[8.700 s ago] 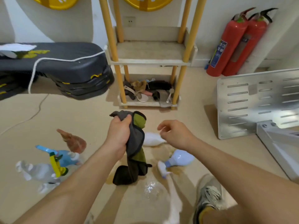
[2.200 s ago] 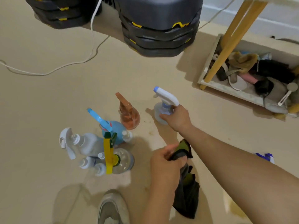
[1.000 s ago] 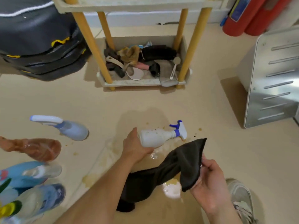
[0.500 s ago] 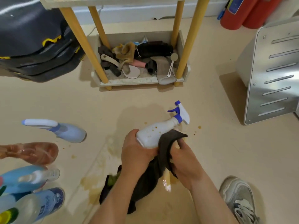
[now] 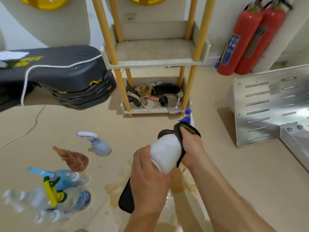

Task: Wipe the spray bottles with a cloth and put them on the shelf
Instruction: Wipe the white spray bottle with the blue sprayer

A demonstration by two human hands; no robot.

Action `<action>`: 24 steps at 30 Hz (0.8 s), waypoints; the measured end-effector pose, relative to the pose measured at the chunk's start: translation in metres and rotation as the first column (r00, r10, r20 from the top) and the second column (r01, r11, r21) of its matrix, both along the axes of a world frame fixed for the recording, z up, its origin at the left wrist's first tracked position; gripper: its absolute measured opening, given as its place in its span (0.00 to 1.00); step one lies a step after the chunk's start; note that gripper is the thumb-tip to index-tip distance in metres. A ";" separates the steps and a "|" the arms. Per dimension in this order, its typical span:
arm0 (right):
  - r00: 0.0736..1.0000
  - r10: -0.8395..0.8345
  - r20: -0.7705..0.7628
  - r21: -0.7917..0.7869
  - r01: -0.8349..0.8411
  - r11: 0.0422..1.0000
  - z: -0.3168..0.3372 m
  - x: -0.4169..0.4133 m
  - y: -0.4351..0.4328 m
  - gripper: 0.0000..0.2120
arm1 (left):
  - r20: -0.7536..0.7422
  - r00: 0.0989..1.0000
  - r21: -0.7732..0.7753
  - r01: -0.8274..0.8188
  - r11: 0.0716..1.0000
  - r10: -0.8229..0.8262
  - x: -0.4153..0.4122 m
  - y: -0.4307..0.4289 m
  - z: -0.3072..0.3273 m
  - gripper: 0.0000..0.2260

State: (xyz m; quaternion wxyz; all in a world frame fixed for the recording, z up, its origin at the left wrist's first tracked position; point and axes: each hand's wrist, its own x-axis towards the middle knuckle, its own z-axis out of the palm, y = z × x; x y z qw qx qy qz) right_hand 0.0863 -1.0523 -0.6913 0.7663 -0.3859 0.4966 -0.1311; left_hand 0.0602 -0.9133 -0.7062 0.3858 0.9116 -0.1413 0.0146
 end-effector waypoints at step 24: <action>0.764 0.515 0.389 -0.186 -0.482 0.856 0.137 -0.065 0.045 0.11 | -0.432 0.779 -0.628 0.102 0.772 -0.454 0.014 0.060 0.145 0.32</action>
